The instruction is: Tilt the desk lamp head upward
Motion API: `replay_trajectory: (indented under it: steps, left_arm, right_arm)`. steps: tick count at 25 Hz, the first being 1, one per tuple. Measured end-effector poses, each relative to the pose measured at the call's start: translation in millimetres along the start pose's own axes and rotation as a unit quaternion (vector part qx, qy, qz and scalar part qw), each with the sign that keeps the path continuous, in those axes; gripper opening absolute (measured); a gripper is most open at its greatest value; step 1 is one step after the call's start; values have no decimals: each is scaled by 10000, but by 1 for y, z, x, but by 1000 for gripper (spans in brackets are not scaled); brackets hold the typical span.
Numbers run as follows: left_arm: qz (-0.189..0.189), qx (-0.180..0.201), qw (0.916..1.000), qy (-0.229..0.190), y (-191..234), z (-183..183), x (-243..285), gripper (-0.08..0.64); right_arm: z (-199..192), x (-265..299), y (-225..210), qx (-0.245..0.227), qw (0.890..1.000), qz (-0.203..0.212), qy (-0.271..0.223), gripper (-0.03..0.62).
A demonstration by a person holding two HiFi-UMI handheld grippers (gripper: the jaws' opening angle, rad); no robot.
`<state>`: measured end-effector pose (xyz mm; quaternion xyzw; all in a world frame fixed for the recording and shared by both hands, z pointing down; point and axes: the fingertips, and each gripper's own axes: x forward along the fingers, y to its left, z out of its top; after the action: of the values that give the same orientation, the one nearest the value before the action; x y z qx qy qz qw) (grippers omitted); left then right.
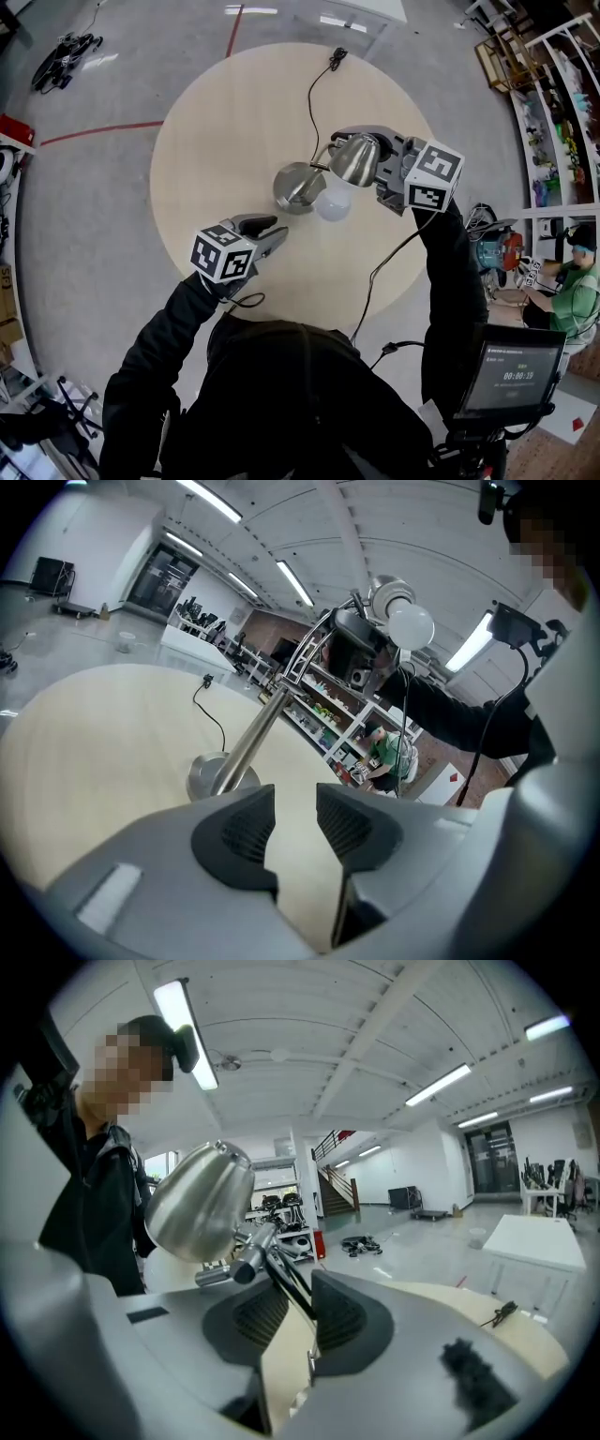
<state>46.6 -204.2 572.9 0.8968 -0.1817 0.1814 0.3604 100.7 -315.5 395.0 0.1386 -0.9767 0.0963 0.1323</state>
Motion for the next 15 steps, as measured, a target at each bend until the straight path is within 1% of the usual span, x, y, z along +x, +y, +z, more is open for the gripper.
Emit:
replay_trajectory:
  steps: [4, 8, 12, 15]
  left_arm:
    - [-28, -76, 10000, -12, -2, -3, 2, 144]
    - [-51, -120, 9999, -24, -6, -4, 1, 144]
    - [-66, -266, 9994, -191, -9, -7, -3, 144]
    - [-13, -379, 9990, -224, -8, -12, -7, 144]
  right_arm:
    - [0, -1, -9, 407, 9990, 104, -132, 74]
    - [1, -1, -19, 865, 9957, 190, -281, 78]
    - [1, -4, -26, 1172, 9914, 272, -515, 78]
    - [1, -4, -31, 1396, 9873, 351, -669, 80]
